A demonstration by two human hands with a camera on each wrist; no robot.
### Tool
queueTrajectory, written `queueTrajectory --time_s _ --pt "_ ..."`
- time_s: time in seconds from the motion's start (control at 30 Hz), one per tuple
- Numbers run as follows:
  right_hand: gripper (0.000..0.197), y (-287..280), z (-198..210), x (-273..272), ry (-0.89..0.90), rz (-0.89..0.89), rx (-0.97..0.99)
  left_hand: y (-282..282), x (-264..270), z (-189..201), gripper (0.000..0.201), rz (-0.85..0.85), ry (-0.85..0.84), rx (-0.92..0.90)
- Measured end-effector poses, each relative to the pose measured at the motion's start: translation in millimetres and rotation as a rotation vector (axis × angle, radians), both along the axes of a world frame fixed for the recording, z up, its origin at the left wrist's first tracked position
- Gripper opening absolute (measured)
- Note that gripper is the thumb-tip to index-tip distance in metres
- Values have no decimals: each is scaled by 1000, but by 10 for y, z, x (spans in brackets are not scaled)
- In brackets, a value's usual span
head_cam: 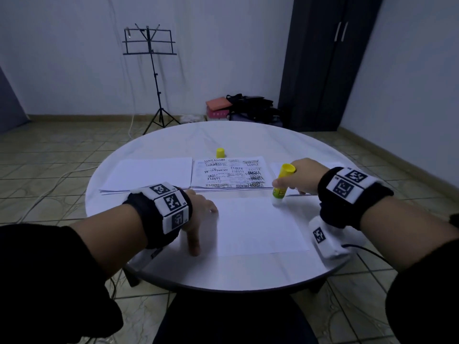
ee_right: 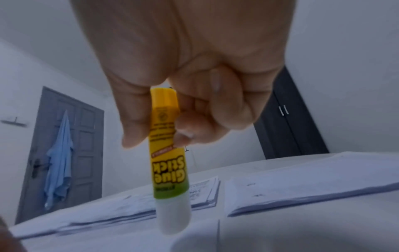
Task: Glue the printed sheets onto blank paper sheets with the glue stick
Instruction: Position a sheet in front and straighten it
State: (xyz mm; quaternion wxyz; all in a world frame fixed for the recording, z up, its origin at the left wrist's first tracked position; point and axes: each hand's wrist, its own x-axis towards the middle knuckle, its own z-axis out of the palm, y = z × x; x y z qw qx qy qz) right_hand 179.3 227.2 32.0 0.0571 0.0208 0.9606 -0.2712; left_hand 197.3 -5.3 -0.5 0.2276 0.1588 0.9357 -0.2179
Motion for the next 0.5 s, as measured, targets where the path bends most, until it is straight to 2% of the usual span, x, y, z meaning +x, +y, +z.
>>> queueTrajectory --time_s 0.2,0.3,0.4,0.5 --pt "27 62 -51 174 -47 85 139 17 2 15 104 8 0 29" --pt "24 159 20 404 -122 129 123 16 -16 2 108 9 -3 7" --pt "29 288 52 573 -211 200 150 32 -13 2 111 -1 -2 -23" --pt "25 445 41 630 -218 217 86 45 30 27 110 1 10 -48"
